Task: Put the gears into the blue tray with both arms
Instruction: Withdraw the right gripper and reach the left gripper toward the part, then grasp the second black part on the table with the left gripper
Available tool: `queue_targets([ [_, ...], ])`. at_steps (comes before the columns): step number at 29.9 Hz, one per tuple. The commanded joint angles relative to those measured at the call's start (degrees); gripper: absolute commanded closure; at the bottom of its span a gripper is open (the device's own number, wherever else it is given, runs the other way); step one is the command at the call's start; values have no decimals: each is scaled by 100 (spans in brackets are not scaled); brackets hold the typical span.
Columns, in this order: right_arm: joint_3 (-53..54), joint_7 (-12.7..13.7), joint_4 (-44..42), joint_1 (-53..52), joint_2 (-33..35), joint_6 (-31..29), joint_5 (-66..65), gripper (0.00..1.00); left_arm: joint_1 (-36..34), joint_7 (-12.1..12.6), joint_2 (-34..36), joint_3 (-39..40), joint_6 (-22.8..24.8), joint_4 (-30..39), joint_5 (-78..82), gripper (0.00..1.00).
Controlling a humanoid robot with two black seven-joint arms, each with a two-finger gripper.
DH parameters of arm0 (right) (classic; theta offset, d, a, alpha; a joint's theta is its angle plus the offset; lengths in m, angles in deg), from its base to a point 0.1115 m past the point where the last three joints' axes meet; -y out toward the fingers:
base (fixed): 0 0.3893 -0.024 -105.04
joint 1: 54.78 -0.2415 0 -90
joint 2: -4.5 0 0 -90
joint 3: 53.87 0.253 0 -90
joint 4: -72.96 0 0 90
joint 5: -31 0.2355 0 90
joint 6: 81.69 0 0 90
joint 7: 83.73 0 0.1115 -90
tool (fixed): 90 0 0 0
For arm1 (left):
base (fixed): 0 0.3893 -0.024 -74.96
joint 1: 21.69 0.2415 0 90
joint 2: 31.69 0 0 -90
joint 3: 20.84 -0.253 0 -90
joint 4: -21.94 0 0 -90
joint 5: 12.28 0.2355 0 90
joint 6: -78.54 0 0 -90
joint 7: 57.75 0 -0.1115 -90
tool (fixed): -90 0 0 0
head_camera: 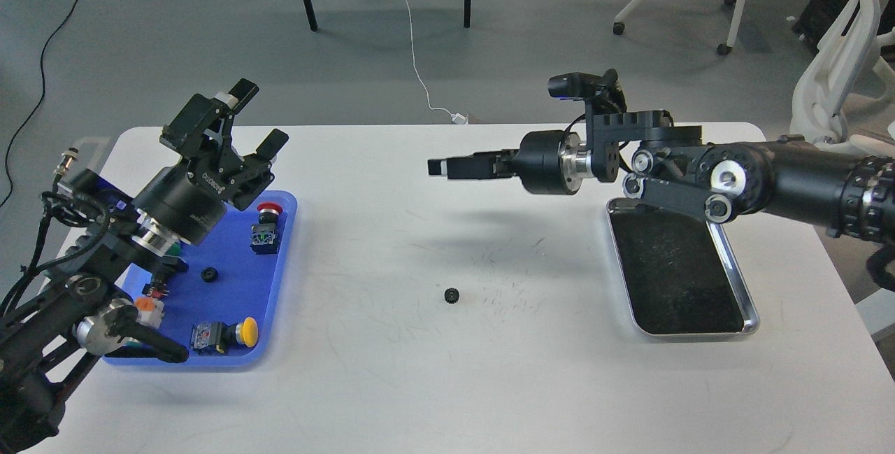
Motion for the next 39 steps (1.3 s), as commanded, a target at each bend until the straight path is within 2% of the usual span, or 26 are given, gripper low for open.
queue_targets([
  [1, 1049, 0, -12, 794, 575, 15, 1076, 2, -82, 0, 42, -10, 330, 35, 1254, 2],
  [5, 2665, 0, 6, 1972, 892, -12, 1745, 2, -310, 0, 33, -211, 497, 324, 2853, 2],
  [7, 3465, 0, 6, 2578, 980, -73, 2026, 2, -608, 0, 33, -597, 498, 404, 3661, 2],
  [10, 4397, 0, 15, 3343, 1007, -178, 2614, 2, -1371, 0, 24, -1527, 463, 404, 5137, 2],
  [13, 4987, 0, 15, 3810, 1059, -626, 3369, 2, -2181, 0, -89, -2591, 445, 325, 6614, 2],
  [16, 5410, 0, 15, 4135, 1130, -899, 3872, 2, -2735, 0, -545, -3199, 340, 2, 7635, 3],
  [21, 5596, 0, 23, 4453, 1139, -935, 3882, 2, -3210, 0, -1205, -3823, -64, -965, 7737, 5],
  [25, 5596, 0, 23, 4514, 1148, -935, 3882, 2, -3483, 0, -1557, -4351, -153, -1528, 7737, 8],
  [28, 5587, 0, 23, 4515, 1148, -935, 3882, 2, -3528, 0, -1733, -4475, -153, -1722, 7737, 14],
  [39, 5560, 0, 23, 4558, 1165, -952, 3873, 2, -3457, 0, -1865, -4642, -170, -2241, 7737, 23],
])
